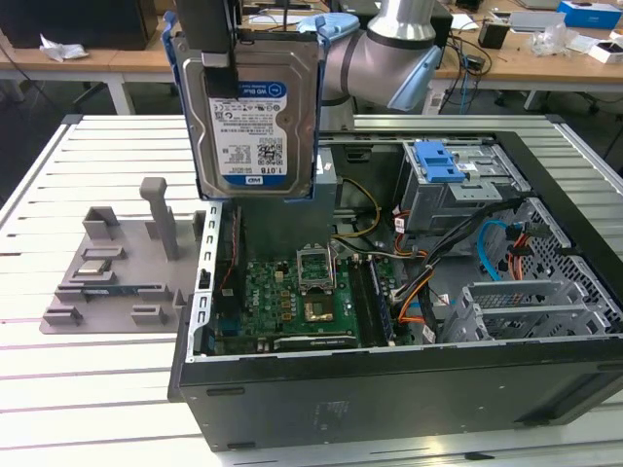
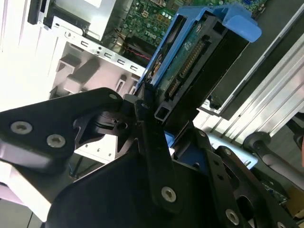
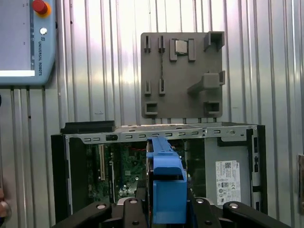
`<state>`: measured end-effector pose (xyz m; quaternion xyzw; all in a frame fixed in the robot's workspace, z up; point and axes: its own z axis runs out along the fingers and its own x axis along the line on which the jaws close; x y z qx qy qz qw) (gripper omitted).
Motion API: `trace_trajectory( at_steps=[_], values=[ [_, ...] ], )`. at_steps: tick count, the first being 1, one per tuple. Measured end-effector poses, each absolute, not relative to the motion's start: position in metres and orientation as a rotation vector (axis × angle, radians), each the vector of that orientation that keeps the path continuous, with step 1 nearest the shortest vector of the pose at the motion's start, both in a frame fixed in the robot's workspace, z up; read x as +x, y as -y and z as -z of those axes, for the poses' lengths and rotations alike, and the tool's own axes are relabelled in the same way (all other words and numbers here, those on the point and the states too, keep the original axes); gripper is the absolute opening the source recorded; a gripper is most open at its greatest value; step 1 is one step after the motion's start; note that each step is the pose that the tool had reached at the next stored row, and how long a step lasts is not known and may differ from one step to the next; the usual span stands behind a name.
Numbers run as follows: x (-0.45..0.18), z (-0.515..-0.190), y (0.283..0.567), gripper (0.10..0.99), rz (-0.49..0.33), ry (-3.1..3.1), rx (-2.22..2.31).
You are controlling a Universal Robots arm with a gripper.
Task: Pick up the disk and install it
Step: 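Pick up the disk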
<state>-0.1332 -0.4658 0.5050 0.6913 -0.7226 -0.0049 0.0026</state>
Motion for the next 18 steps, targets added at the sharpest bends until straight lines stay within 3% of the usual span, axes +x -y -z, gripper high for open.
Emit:
trace_trajectory(
  at_steps=[18],
  values=[
    [-0.133, -0.504, 0.514, 0.369, 0.014, 2.266, 2.167]
  ],
)
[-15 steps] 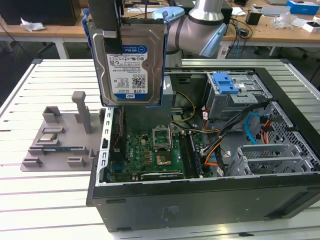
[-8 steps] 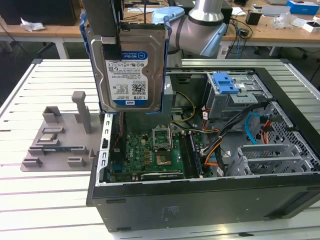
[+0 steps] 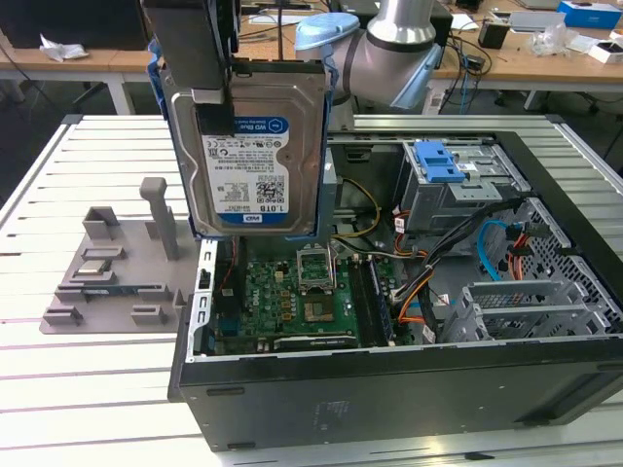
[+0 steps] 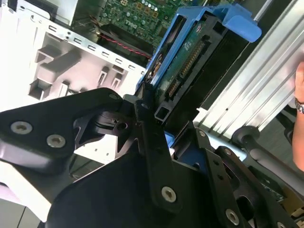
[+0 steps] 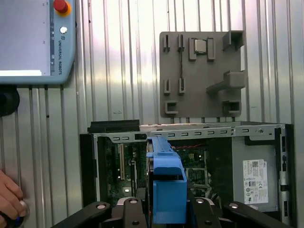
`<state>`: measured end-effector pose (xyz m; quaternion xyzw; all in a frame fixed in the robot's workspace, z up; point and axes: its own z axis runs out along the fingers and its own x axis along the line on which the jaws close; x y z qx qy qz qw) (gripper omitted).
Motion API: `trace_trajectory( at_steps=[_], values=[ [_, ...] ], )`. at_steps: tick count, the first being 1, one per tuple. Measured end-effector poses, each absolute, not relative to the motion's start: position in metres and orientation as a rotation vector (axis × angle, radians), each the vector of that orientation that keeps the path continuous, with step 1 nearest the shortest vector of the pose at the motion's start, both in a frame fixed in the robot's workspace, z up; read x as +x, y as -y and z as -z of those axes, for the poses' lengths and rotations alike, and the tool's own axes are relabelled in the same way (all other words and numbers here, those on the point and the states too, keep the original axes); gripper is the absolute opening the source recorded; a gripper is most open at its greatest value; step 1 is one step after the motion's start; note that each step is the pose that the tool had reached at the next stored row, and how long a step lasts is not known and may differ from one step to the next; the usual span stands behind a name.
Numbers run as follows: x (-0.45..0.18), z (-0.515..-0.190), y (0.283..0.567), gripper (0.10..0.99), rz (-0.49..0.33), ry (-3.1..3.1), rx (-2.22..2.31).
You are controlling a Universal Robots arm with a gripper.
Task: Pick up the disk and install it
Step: 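Pick up the disk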
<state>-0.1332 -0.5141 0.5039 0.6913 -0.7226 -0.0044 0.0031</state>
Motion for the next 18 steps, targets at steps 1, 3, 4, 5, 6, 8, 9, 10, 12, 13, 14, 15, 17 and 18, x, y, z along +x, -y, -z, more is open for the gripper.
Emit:
trace_trajectory(
  at_steps=[1, 3, 4, 5, 6, 8, 9, 10, 12, 13, 14, 15, 17, 18],
  values=[
    [-0.133, -0.504, 0.516, 0.369, 0.014, 2.266, 2.167],
    [-0.133, -0.504, 0.521, 0.369, 0.014, 2.265, 2.167],
    [-0.133, -0.503, 0.524, 0.369, 0.014, 2.265, 2.167],
    [-0.133, -0.503, 0.525, 0.369, 0.014, 2.266, 2.167],
    [-0.132, -0.503, 0.527, 0.369, 0.014, 2.265, 2.167],
    [-0.129, -0.503, 0.529, 0.369, 0.014, 2.264, 2.169],
    [-0.126, -0.503, 0.53, 0.369, 0.014, 2.259, 2.174],
    [-0.124, -0.503, 0.531, 0.369, 0.014, 2.256, 2.177],
    [-0.12, -0.503, 0.532, 0.369, 0.014, 2.249, 2.184],
    [-0.115, -0.503, 0.532, 0.369, 0.014, 2.247, 2.187],
    [-0.109, -0.503, 0.533, 0.369, 0.014, 2.246, 2.187],
    [-0.101, -0.503, 0.533, 0.369, 0.014, 2.246, 2.187],
    [-0.093, -0.503, 0.533, 0.369, 0.015, 2.245, 2.187],
    [-0.089, -0.503, 0.533, 0.369, 0.015, 2.245, 2.187]
  ],
)
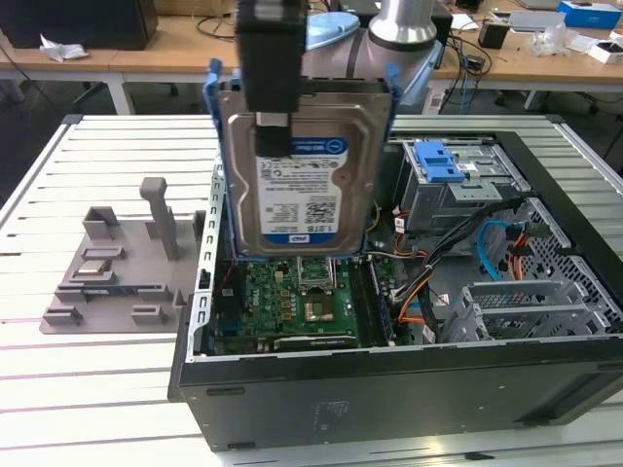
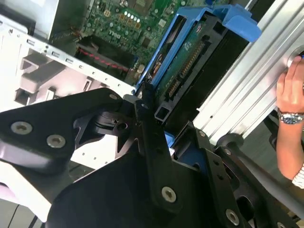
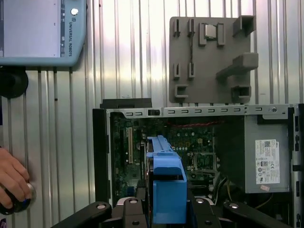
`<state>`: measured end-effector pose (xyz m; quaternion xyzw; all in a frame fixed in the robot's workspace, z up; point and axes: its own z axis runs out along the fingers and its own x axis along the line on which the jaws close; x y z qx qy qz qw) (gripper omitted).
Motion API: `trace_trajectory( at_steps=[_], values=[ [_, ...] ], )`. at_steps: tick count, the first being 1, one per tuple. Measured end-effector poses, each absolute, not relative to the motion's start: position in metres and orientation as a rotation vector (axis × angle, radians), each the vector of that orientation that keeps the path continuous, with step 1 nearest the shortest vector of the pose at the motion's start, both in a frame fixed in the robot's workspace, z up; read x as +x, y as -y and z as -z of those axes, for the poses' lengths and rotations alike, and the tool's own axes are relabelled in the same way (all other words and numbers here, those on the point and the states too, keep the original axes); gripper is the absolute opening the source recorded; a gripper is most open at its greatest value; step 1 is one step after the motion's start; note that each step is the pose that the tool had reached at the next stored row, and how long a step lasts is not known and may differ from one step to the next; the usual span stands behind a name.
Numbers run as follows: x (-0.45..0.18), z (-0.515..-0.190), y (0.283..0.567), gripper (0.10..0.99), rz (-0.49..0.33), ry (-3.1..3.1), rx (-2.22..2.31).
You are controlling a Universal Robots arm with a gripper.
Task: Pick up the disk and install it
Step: 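Pick up the disk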
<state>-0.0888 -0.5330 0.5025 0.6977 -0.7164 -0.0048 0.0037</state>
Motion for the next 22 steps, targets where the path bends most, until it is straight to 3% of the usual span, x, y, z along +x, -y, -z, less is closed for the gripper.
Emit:
trace_trajectory(
  at_steps=[22],
  values=[
    [0.018, -0.502, 0.533, 0.369, 0.023, 2.242, 2.183]
  ],
)
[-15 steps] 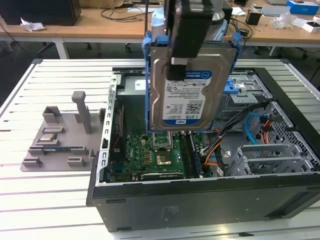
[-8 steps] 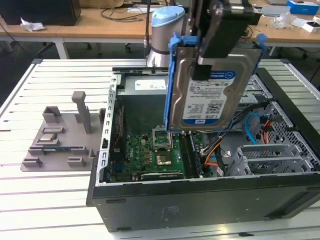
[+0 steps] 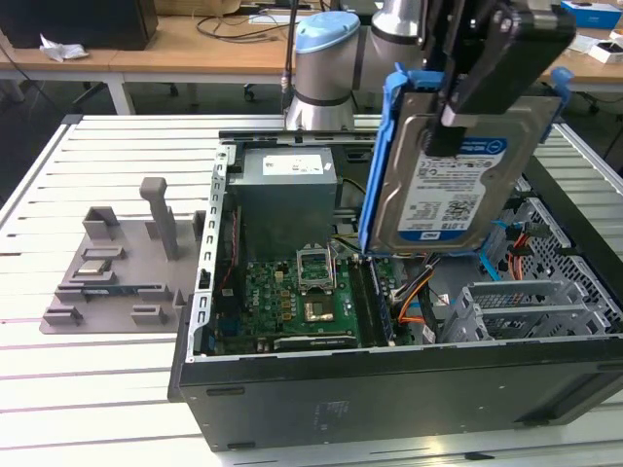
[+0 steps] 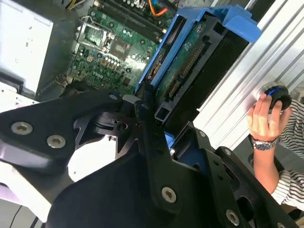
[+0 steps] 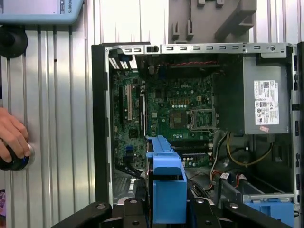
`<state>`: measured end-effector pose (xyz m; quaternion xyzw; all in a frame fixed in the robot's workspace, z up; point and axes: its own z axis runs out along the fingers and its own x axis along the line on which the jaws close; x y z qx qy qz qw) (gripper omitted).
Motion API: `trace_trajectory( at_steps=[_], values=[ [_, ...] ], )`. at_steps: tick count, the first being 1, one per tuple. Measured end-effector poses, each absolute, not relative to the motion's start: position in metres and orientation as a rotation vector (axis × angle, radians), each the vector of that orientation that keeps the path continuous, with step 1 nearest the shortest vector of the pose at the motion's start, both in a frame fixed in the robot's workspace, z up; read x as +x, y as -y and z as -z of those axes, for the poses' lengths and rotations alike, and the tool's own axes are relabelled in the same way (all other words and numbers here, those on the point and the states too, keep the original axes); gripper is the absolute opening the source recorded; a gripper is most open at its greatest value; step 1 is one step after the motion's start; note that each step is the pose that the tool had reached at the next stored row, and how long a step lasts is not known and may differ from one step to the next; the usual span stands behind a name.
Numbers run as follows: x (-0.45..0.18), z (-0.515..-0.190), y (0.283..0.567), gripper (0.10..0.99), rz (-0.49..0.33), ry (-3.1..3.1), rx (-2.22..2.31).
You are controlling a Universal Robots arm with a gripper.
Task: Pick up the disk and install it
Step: 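Pick up the disk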
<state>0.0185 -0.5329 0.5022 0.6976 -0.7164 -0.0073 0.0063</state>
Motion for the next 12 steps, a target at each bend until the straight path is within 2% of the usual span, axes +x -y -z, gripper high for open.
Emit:
trace_trajectory(
  at_steps=[12],
  values=[
    [0.066, -0.501, 0.533, 0.369, 0.027, 2.239, 2.181]
  ],
)
